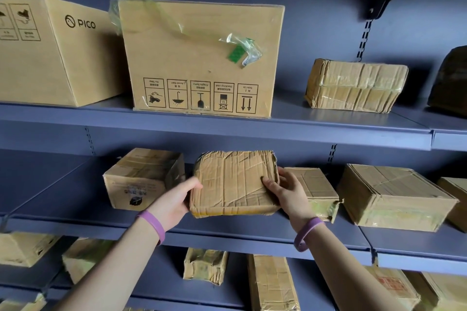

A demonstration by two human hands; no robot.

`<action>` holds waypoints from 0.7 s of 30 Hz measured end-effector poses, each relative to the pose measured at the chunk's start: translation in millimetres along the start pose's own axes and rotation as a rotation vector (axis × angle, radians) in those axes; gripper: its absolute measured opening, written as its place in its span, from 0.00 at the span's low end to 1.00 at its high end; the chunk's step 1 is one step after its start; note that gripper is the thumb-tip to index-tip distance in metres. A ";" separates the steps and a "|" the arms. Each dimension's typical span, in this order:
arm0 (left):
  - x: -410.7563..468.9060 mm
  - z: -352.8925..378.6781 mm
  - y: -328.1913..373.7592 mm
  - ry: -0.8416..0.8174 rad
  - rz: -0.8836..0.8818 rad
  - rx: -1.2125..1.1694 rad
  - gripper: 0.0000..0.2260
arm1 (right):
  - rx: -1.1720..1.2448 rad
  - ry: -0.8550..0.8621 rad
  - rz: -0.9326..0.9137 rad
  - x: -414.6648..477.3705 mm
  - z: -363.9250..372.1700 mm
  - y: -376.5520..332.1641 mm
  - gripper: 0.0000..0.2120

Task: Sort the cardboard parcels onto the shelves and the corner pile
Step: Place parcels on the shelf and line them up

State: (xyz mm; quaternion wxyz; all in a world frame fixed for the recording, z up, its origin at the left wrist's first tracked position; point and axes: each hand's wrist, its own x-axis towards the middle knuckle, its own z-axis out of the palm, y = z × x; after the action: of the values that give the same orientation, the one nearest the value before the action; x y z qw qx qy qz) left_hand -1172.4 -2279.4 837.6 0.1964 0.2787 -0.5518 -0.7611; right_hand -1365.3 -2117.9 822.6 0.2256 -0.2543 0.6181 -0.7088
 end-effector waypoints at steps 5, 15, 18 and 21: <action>-0.1 6.7 11.8 0.063 0.055 0.107 0.14 | 0.038 -0.012 -0.028 -4.6 -0.3 3.7 0.19; 13.1 10.1 19.6 0.210 0.113 0.109 0.43 | -0.014 -0.058 -0.145 -5.1 -5.3 12.7 0.23; 14.6 10.3 11.3 0.258 0.185 0.091 0.32 | -0.001 -0.117 -0.181 -7.9 -6.9 11.7 0.30; 14.6 10.8 4.5 0.281 0.232 0.058 0.16 | 0.007 -0.134 -0.145 -10.6 -7.4 9.9 0.41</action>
State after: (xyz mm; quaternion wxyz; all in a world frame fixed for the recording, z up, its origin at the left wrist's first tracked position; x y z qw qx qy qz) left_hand -1190.6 -2281.8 841.4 0.3499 0.3223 -0.5689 -0.6708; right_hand -1361.8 -2106.9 811.2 0.2154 -0.3442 0.5790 -0.7070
